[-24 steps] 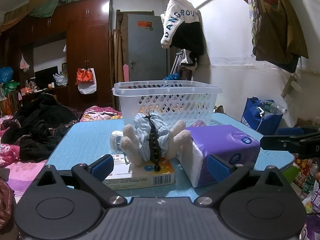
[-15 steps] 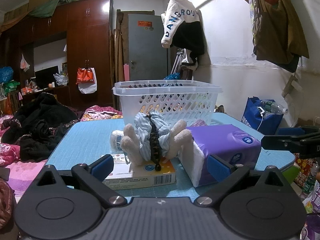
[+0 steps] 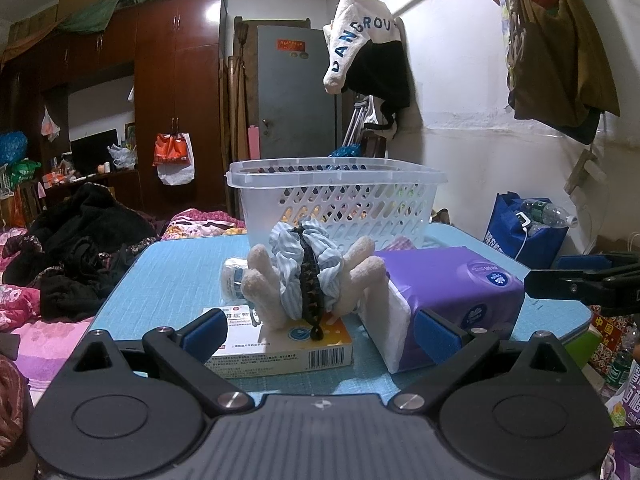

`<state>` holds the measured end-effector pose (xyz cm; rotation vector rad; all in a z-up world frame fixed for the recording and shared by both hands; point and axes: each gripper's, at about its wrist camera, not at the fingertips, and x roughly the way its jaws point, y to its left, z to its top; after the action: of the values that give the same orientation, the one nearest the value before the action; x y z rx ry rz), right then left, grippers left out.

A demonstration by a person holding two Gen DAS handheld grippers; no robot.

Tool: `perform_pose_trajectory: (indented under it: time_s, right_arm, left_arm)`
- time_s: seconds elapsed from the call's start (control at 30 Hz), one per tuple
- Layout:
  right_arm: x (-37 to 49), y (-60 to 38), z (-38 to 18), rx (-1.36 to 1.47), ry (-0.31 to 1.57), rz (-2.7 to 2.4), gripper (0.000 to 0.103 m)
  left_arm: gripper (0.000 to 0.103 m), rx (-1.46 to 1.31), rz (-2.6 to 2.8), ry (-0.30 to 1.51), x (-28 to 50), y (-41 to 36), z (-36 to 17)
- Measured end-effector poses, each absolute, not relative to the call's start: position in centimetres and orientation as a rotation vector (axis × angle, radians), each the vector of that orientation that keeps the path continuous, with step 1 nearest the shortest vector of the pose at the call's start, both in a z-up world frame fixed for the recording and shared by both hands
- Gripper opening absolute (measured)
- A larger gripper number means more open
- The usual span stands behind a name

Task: Organize objects

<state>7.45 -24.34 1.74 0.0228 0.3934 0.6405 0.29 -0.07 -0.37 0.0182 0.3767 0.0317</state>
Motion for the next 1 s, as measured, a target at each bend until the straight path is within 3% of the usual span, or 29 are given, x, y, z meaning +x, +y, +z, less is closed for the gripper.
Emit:
perform_pose_trajectory:
  time_s: [1.0]
  right_arm:
    - [7.72, -24.68, 1.61, 0.03, 0.394, 0.647, 0.103]
  left_arm:
    - [0.101, 0.02, 0.036, 0.377, 0.4, -0.15, -0.44]
